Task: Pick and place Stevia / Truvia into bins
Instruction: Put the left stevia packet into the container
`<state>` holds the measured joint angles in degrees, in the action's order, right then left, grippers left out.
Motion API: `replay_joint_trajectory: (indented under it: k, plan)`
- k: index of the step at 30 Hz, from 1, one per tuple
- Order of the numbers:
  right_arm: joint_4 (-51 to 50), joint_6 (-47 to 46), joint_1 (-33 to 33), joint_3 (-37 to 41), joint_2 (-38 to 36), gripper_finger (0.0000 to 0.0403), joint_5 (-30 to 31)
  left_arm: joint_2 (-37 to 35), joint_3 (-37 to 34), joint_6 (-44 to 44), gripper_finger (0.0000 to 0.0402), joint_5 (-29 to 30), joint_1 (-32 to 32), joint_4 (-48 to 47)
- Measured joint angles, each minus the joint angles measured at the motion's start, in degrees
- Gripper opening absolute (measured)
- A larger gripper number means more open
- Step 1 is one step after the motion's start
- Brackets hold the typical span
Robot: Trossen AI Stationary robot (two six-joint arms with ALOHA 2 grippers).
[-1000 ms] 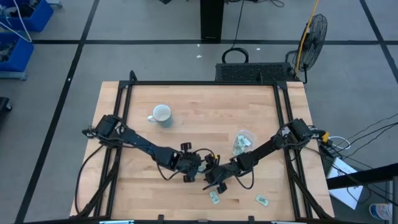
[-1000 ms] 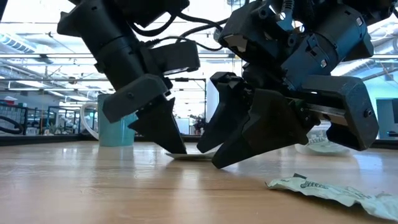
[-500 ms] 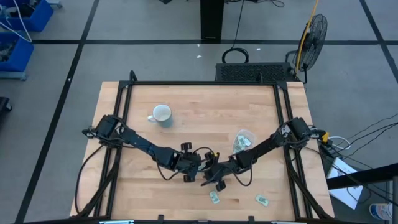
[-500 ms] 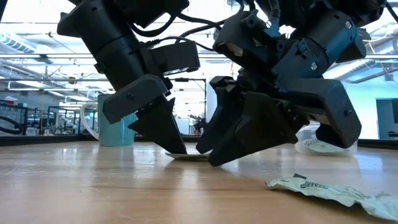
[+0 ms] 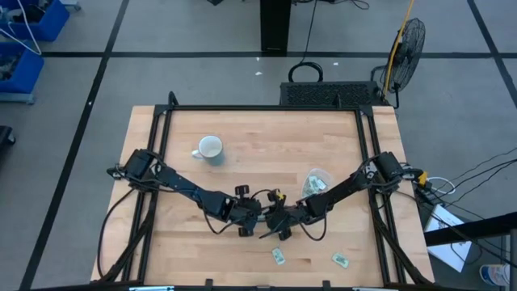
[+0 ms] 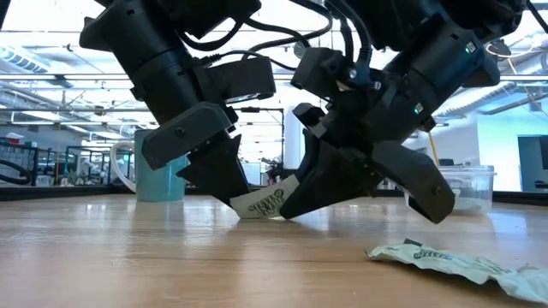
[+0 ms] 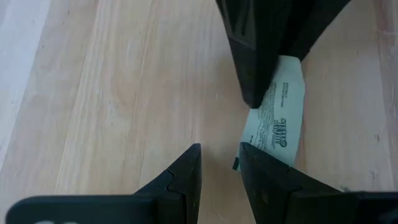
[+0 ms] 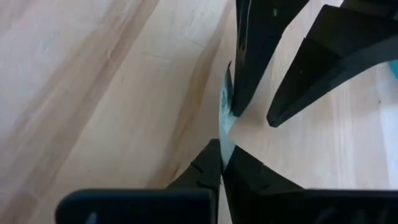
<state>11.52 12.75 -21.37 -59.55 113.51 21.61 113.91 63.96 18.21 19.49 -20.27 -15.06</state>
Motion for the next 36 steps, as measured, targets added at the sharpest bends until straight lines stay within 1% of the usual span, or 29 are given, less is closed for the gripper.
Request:
replay_joint_trajectory:
  k: [4, 11, 17, 19, 20, 22, 24, 25, 26, 28, 29, 31, 32, 34, 36]
  plan:
    - [-0.15, 0.65, 0.00, 0.04, -0.82, 0.0002, 0.04, -0.31, 0.00, 0.03, 0.0117, 0.01, 0.00, 0.27]
    - [0.32, 1.91, -0.72, 0.04, -4.67, 0.0001, -0.20, -4.17, -0.44, -1.53, 0.0118, -0.06, 0.10, -0.94]
    - [-1.26, 2.19, -1.80, 0.04, -8.05, 0.0001, -0.01, -8.44, -0.26, -4.70, 0.0118, 3.38, 0.04, -1.05]
    - [-5.34, 2.42, -2.67, 0.03, -10.28, 0.0000, 4.59, -9.68, -0.25, -4.43, 0.0118, 3.66, 0.07, -1.31]
    - [-8.75, 2.36, -3.16, -0.02, -11.61, 0.0000, 8.64, -10.55, -0.22, -3.95, 0.0118, 3.74, 0.04, -1.73]
    - [-19.12, 0.41, -4.35, -0.02, -14.84, 0.0000, 18.40, -11.58, -0.22, -2.53, 0.0118, 3.37, 0.00, -2.83]
    - [-30.16, -5.91, -5.06, 0.04, -18.77, 0.0000, 26.79, -12.62, -0.17, -0.79, 0.0118, 2.62, 0.00, -3.71]
    - [-35.49, -10.84, -5.17, 0.04, -20.89, 0.0000, 29.49, -13.13, -0.20, -0.02, 0.0118, 2.24, -0.12, -4.10]
    - [-40.62, -16.81, -5.18, 0.00, -23.14, 0.0000, 30.79, -13.65, -0.17, 0.55, 0.0118, 1.62, -0.20, -3.78]
    - [-50.95, -31.13, -4.92, 0.00, -27.19, 0.0000, 30.37, -14.55, -0.11, 0.97, 0.0118, 1.14, -0.52, -3.83]
    - [-55.17, -38.99, -4.56, 0.00, -28.84, 0.0000, 28.66, -14.84, -0.11, 0.97, 0.0118, 1.12, -0.73, -4.04]
    - [-62.79, -52.21, -3.66, 0.00, -31.95, 0.0000, 22.03, -15.02, -0.11, 0.97, 0.0118, 1.14, -0.88, -4.00]
    - [-65.74, -57.02, -3.28, 0.00, -33.11, 0.0000, 18.46, -15.02, -0.11, 0.97, 0.0118, 1.15, -0.92, -3.99]
    - [-69.71, -62.24, -2.60, 0.12, -34.82, 0.0000, 11.84, -15.06, -0.11, 0.99, 0.0118, 1.18, -0.85, -4.18]
    - [-69.62, -62.67, -2.54, 0.98, -36.07, 0.0001, 7.22, -15.02, -0.11, 0.99, 0.0118, 1.19, -0.77, -4.12]
